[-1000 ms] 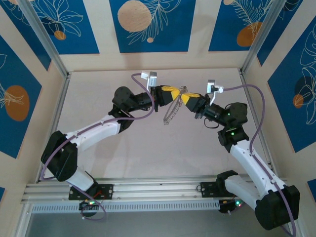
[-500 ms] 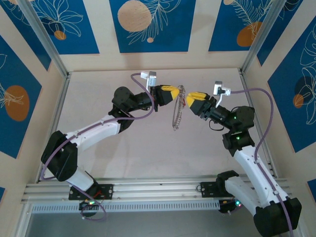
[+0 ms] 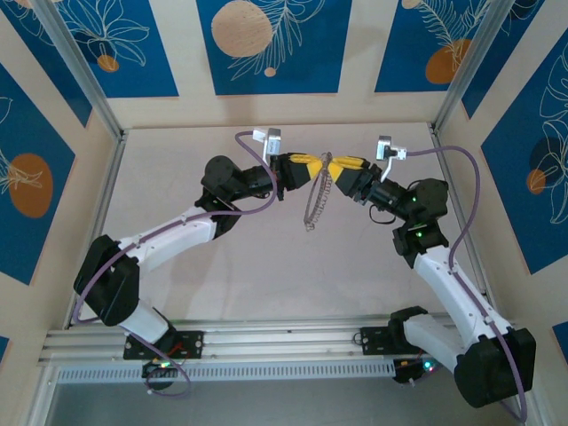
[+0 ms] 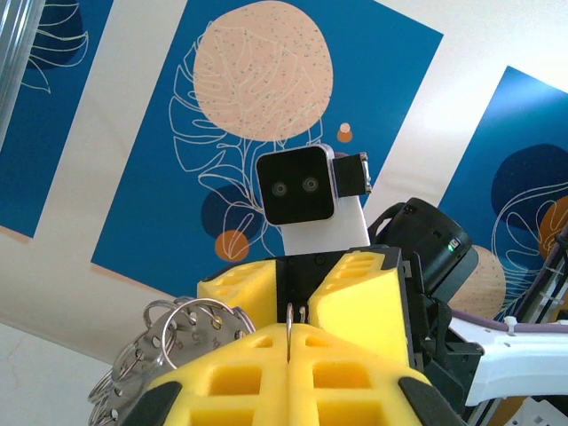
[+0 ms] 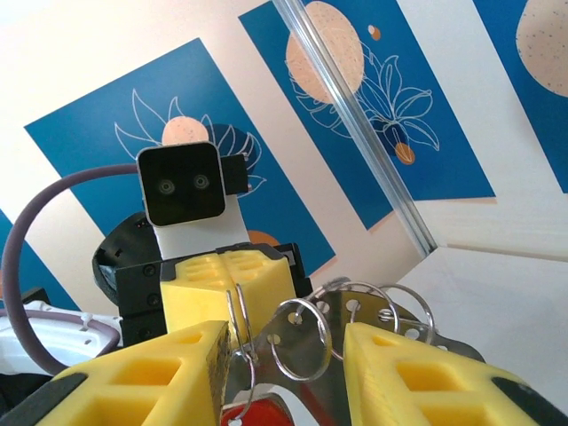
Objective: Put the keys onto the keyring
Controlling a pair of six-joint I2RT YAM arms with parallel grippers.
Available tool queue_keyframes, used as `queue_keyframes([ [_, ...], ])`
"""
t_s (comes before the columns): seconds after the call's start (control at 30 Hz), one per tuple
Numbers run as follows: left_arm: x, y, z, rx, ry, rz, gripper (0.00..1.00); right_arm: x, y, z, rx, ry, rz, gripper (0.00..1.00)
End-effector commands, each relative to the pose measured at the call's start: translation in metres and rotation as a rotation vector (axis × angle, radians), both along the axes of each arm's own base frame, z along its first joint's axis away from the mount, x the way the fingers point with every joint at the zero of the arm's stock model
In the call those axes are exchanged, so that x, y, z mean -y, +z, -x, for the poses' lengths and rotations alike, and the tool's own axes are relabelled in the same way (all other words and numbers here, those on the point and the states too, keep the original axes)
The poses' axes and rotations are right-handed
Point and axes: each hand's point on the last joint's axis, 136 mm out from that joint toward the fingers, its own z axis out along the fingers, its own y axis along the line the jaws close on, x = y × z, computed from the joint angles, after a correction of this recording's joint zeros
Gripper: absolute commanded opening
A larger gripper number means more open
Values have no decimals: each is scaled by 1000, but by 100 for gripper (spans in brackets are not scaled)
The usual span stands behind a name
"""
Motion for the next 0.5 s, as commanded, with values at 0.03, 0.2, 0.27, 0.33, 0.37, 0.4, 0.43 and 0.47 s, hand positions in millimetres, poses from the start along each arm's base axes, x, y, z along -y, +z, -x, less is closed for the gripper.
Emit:
queue_keyframes([
  [0.03, -8, 17, 7, 49, -12, 48, 0, -3, 27, 9, 89, 18, -26, 39],
  [0.2, -7, 16, 7, 46, -14, 46, 0, -7, 27, 8, 92, 32, -24, 38],
  [0.27, -7, 16, 7, 48, -12, 45, 0, -9, 27, 8, 93, 39, -22, 36],
  [0.33, -7, 16, 7, 50, -11, 46, 0, -11, 26, 8, 91, 43, -20, 34],
  [0.37, -7, 16, 7, 50, -13, 45, 0, -11, 26, 8, 91, 44, -19, 32],
  [0.4, -7, 17, 8, 52, -13, 46, 0, -12, 26, 8, 92, 46, -18, 31],
  [0.43, -7, 17, 8, 52, -12, 44, 0, -13, 25, 8, 92, 47, -17, 29],
  [0.47, -7, 17, 8, 52, -13, 44, 0, -13, 24, 8, 90, 49, -16, 26],
])
